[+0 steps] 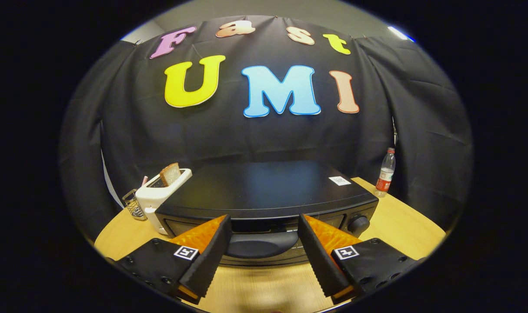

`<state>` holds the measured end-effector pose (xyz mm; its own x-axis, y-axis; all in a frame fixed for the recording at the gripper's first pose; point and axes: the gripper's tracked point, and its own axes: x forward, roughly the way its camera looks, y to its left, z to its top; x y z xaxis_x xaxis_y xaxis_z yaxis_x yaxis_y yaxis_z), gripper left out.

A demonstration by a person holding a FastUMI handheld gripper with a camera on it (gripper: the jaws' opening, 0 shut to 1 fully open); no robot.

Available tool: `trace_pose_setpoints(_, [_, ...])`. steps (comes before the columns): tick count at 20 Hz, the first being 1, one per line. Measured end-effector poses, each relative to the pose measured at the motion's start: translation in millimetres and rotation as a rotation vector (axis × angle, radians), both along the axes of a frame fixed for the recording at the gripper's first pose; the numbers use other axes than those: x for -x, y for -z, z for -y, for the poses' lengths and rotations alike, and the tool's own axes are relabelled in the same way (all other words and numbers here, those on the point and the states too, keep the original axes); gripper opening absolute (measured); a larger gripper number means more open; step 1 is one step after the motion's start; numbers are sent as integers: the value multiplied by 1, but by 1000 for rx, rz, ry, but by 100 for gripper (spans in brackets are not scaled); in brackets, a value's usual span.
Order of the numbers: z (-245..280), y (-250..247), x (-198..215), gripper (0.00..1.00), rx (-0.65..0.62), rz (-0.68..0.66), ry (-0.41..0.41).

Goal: Open the toaster oven, put the food inside, and close the toaster oven door.

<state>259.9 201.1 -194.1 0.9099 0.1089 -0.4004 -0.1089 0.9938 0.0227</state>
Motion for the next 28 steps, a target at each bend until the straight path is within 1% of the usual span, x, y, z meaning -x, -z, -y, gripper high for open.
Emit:
trace_pose_setpoints(2, [1,2,2,98,11,5,-2])
trace_pose_setpoints(4, [3,4,8,99,-9,-1,5])
trace_pose_setpoints(10, [9,11,41,99,-6,-1,5])
trace_pose_setpoints(16, [15,27,74,99,-6,-31,-7])
trace_pose_setpoints(19, [17,41,91,98,1,-66,-9])
trace_pose_setpoints(23, [20,64,113,98,-14,-149,-3])
trace_pose_setpoints(28, [24,91,134,99,8,-254,-23])
